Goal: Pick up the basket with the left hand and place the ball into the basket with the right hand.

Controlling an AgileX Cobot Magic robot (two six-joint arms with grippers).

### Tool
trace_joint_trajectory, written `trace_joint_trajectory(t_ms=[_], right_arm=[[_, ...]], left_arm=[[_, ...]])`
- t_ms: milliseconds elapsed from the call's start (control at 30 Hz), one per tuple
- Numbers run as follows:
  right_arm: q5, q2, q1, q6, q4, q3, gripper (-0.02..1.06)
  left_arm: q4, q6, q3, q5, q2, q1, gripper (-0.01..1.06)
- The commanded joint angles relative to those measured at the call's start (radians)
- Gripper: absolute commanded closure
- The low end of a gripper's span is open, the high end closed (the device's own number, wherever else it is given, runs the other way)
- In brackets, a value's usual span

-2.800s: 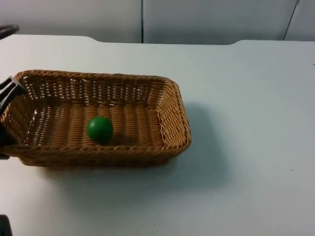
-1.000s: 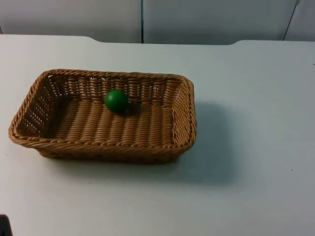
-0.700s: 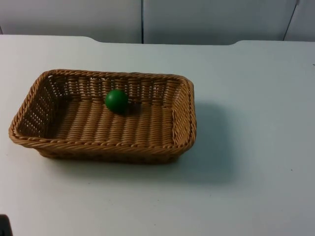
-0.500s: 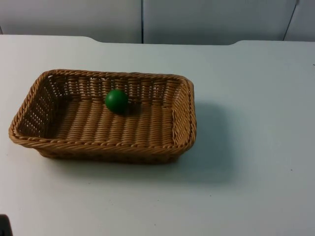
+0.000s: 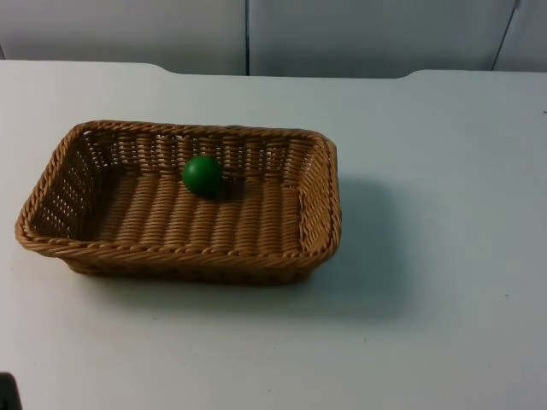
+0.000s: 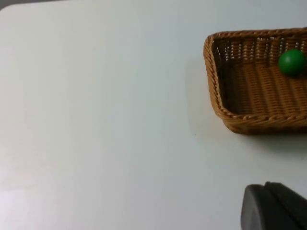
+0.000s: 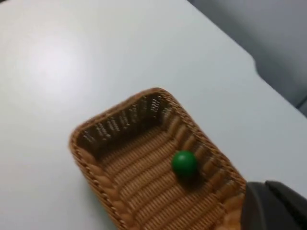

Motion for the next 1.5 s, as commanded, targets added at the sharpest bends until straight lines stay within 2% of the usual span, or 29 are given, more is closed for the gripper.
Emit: trace_joint_trajectory(t_ms=[0, 67, 100, 167, 267, 333, 367, 400, 433, 467, 533, 567, 633, 733, 867, 900, 1000, 1033, 1067, 1167, 1200, 1267, 1333, 1367, 1400, 1467], right_arm=[[0.036, -0.054, 0.005, 0.038, -0.08, -0.004, 1.05], [0.075, -0.116, 0.005, 0.095, -0.166, -0.004, 1.05], [0.075, -0.116, 0.005, 0.095, -0.166, -0.004, 1.05], [0.089, -0.192, 0.005, 0.147, -0.229, -0.004, 1.05], [0.098, -0.258, 0.005, 0.157, -0.273, -0.004, 1.05], [0.146, -0.312, 0.005, 0.157, -0.292, -0.004, 1.05], [0.209, -0.348, 0.005, 0.157, -0.298, -0.004, 1.05], [0.265, -0.368, 0.005, 0.142, -0.281, -0.004, 1.05], [0.265, -0.368, 0.005, 0.142, -0.281, -0.004, 1.05], [0.306, -0.389, 0.005, 0.117, -0.248, -0.004, 1.05], [0.306, -0.427, 0.005, 0.086, -0.137, 0.0, 1.05], [0.306, -0.427, 0.005, 0.086, -0.137, 0.0, 1.05], [0.306, -0.496, 0.005, 0.082, -0.025, 0.048, 1.05], [0.306, -0.541, 0.005, 0.121, -0.027, 0.094, 1.05], [0.306, -0.595, 0.005, 0.222, -0.125, 0.246, 1.05], [0.306, -0.595, 0.005, 0.222, -0.125, 0.246, 1.05], [0.306, -0.639, 0.005, 0.243, -0.131, 0.426, 1.05], [0.285, -0.681, 0.005, 0.265, -0.138, 0.544, 1.05], [0.285, -0.681, 0.005, 0.265, -0.138, 0.544, 1.05], [0.227, -0.786, -0.007, 0.325, -0.158, 0.757, 1.05], [0.227, -0.786, -0.007, 0.325, -0.158, 0.757, 1.05], [0.236, -0.875, -0.061, 0.323, -0.139, 0.886, 1.05], [0.241, -0.97, -0.158, 0.285, -0.09, 0.988, 1.05], [0.241, -0.97, -0.158, 0.285, -0.09, 0.988, 1.05], [0.232, -1.056, -0.223, 0.222, -0.028, 1.048, 1.05], [0.212, -1.135, -0.285, 0.157, 0.038, 1.079, 1.05]], left_arm=[[0.002, -0.013, 0.003, -0.002, -0.036, 0.0, 1.05], [0.002, -0.013, 0.003, -0.002, -0.063, 0.0, 1.05], [0.002, -0.013, 0.003, -0.002, -0.063, 0.0, 1.05], [0.002, -0.013, 0.003, -0.002, -0.065, 0.0, 1.05], [0.002, -0.011, 0.003, -0.002, -0.065, 0.0, 1.05], [0.002, -0.011, 0.003, -0.002, -0.065, 0.0, 1.05], [0.002, -0.011, 0.003, -0.002, -0.065, 0.0, 1.05], [0.002, -0.011, 0.003, -0.002, -0.065, 0.0, 1.05], [0.002, -0.011, 0.003, -0.002, -0.065, 0.0, 1.05], [0.002, -0.011, 0.003, -0.002, -0.065, 0.0, 1.05], [0.002, -0.011, 0.003, -0.002, -0.065, 0.0, 1.05], [0.002, -0.011, 0.003, -0.002, -0.065, 0.0, 1.05], [0.002, -0.011, 0.003, -0.002, -0.065, 0.0, 1.05], [0.002, -0.011, 0.003, -0.002, -0.065, 0.0, 1.05], [0.002, -0.011, 0.003, -0.002, -0.065, 0.0, 1.05], [0.002, -0.011, 0.003, -0.002, -0.065, 0.0, 1.05], [0.002, -0.011, 0.003, -0.002, -0.065, 0.0, 1.05], [0.002, -0.011, 0.003, -0.002, -0.065, 0.0, 1.05], [0.002, -0.011, 0.003, -0.002, -0.065, 0.0, 1.05], [0.002, -0.011, 0.003, -0.002, -0.065, 0.0, 1.05], [0.002, -0.011, 0.003, -0.002, -0.065, 0.0, 1.05], [0.002, -0.011, 0.003, -0.002, -0.065, 0.0, 1.05], [0.002, -0.011, 0.003, -0.002, -0.065, 0.0, 1.05], [0.002, -0.011, 0.003, -0.002, -0.065, 0.0, 1.05], [0.002, -0.011, 0.003, -0.002, -0.065, 0.0, 1.05], [0.002, -0.011, 0.003, -0.002, -0.065, 0.0, 1.05]])
